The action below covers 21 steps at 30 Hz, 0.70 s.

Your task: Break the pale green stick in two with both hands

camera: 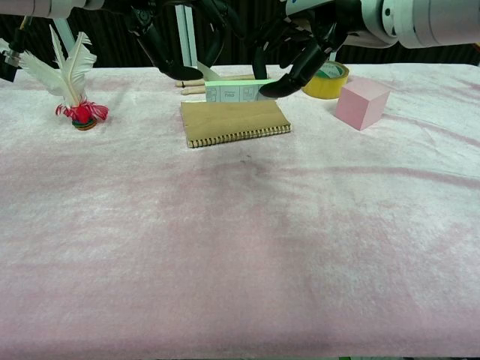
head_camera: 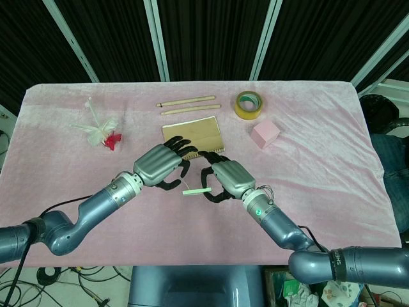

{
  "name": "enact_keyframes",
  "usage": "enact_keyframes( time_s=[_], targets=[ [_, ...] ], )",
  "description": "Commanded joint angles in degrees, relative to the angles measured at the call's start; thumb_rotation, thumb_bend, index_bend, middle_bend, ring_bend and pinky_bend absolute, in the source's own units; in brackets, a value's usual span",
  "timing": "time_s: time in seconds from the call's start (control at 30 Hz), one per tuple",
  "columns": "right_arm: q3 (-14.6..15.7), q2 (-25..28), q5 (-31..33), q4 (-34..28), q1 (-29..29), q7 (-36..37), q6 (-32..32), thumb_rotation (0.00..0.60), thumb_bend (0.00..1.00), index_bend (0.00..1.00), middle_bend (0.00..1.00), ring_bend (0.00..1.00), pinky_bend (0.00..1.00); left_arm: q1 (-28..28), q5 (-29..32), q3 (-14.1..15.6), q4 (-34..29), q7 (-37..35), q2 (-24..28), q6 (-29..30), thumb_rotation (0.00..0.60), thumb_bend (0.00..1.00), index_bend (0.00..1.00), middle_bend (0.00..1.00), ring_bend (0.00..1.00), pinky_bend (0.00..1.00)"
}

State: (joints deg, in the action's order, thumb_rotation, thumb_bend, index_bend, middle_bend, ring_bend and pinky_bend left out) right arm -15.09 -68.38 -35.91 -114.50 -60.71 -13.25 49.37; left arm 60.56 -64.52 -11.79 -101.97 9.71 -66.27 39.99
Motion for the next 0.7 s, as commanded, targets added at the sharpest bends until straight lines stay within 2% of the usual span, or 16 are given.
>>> enact_keyframes(
  time_s=[0.03, 0.7],
  targets=[
    [0.1, 0.0, 0.0, 0.0, -0.1, 0.0, 0.0, 0.600, 0.46, 0.70, 0.00, 0.00, 0.10, 0.1, 0.1, 0.1, 0.0, 0.1, 0.0, -0.1, 0.600, 0.37, 0.55, 0.12, 0.00, 0.00],
    [0.4, -0.4, 0.3, 0.2, -0.7, 0.1, 0.5, 0.600, 0.46, 0.70, 0.00, 0.00, 0.10, 0.5, 0.3, 0.4, 0.1, 0.1, -0.2, 0.1, 0.600, 0.37, 0.57, 0.12, 0.00, 0.00]
  ],
)
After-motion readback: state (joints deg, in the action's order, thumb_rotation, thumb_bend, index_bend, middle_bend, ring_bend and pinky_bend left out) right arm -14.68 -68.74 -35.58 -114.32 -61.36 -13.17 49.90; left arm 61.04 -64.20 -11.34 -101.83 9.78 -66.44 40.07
